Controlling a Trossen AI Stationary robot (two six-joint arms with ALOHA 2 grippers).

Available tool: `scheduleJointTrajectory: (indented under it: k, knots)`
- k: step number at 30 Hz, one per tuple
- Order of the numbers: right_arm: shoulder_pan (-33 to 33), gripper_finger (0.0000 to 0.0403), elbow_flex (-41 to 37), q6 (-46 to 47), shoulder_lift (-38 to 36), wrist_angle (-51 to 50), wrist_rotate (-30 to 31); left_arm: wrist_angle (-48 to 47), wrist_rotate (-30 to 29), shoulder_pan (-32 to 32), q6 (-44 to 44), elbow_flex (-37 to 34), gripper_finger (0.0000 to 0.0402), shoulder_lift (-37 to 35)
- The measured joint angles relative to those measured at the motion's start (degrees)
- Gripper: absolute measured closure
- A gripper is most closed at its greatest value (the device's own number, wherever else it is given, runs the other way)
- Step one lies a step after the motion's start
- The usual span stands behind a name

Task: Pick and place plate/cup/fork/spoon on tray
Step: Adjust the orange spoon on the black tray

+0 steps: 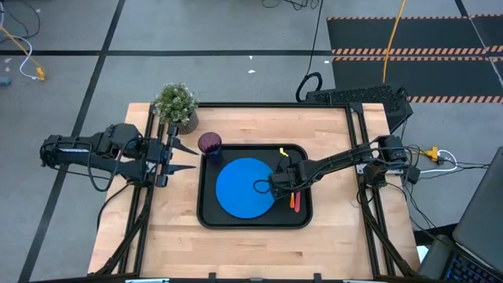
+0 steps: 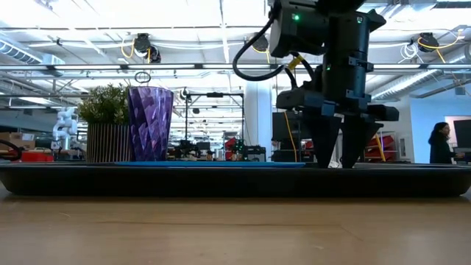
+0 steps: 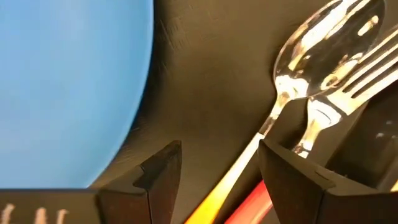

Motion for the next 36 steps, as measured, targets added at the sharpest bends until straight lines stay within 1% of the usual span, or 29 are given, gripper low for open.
scheduleJointTrajectory:
  k: [13,20,30,36]
  knots:
    - [0.0,0.0200,-0.2,-0.1,0.0,-0.4,0.1,0.4,0.0,0.0,-0.2,0.0,0.0224,0.1]
    - [0.0,0.0200,-4.4,0.9,-0.2,6.2,-1.2,0.4,0.0,0.0,-0.1,0.0,0.0224,0.1]
    - [0.0,0.0200,-4.6,0.9,-0.2,7.9,-1.7,0.6,0.0,0.0,0.0,0.0,0.0224,0.1]
    - [0.0,0.0200,-4.7,0.4,-0.2,12.7,-1.9,0.6,0.0,0.0,0.1,0.0,0.0224,0.1]
